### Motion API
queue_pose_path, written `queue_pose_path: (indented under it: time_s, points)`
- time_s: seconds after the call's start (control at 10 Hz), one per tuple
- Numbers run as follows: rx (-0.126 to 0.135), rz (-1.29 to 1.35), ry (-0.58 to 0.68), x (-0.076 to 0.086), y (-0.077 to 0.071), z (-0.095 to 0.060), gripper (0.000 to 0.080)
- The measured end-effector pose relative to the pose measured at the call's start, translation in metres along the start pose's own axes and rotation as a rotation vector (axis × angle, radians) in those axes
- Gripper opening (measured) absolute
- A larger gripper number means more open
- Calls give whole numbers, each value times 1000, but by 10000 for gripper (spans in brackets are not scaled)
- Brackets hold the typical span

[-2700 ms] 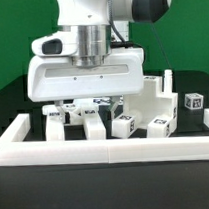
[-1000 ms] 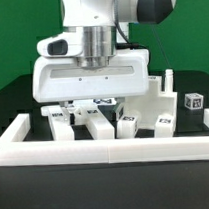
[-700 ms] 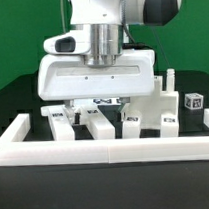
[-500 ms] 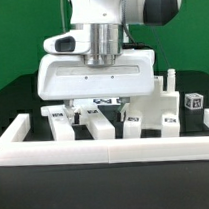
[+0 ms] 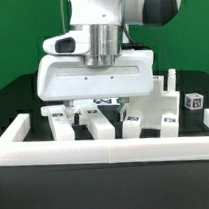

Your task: Assemble chair

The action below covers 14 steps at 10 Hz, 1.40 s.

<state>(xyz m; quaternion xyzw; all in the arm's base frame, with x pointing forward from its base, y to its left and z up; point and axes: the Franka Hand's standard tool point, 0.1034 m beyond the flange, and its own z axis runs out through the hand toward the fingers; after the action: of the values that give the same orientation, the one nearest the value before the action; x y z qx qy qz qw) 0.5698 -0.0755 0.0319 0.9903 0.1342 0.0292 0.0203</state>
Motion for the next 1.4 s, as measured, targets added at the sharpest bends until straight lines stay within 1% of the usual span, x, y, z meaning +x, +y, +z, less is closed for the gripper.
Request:
queue_pose_path:
  time_s: [0.3,0.4,0.5,0.6,0.7,0.8,1.1,1.3,1.4]
  points:
    - [-1,5,0,0,0,1,649]
    - [6,-4,-8,-1,0,0,649]
    - [41,-21,-41,-2,-1,-5,649]
    - [68,-36,-58,3,2,-14,649]
    - [79,-44,-57,8,9,-19,649]
    - [80,-40,-58,6,11,-19,649]
    - [80,-38,-62,5,10,-17,649]
    - [84,-28,-72,-2,5,-11,649]
    - [82,-28,-72,-7,2,-6,649]
